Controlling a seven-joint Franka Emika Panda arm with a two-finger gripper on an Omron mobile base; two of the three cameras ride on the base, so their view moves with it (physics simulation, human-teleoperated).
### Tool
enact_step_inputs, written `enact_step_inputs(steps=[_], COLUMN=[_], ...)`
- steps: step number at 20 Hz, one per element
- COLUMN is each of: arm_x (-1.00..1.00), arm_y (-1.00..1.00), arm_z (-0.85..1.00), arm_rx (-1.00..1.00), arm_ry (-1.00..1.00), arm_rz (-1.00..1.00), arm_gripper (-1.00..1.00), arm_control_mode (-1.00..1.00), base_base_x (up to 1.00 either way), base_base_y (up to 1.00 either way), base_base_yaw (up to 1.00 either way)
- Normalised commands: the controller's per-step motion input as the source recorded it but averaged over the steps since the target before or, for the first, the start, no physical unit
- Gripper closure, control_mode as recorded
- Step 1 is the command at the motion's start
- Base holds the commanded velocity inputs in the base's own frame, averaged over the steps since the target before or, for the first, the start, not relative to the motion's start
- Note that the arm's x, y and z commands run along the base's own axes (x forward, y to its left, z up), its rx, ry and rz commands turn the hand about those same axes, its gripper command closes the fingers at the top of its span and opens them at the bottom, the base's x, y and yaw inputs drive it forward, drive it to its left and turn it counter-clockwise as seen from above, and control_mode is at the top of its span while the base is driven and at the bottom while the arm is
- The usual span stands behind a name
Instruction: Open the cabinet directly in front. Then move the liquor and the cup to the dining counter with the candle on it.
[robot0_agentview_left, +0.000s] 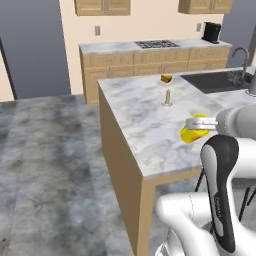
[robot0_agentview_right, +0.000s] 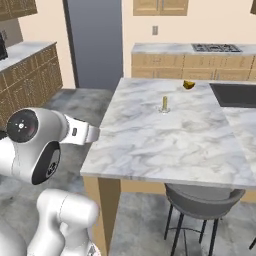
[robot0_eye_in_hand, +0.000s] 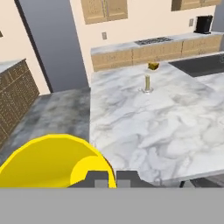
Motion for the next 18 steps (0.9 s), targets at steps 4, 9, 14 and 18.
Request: enact_step_inputs(steps=[4, 9, 14, 18], arm_x=[0.0, 0.0, 0.15, 0.44], arm_y=[0.0, 0.0, 0.0, -0.01], arm_z=[0.0, 0.0, 0.0, -0.01], arm_rx=[0.0, 0.0, 0.0, 0.0], arm_ry=[0.0, 0.0, 0.09, 0.47], arm_rz=[0.0, 0.0, 0.0, -0.02], arm_gripper=[1.0, 1.0, 1.0, 1.0], arm_control_mode=[1.0, 1.0, -1.0, -1.0], base_base_x=[0.72, 0.53, 0.24, 0.0], base_base_y=[0.0, 0.0, 0.0, 0.0], base_base_yaw=[0.09, 0.04, 0.0, 0.0])
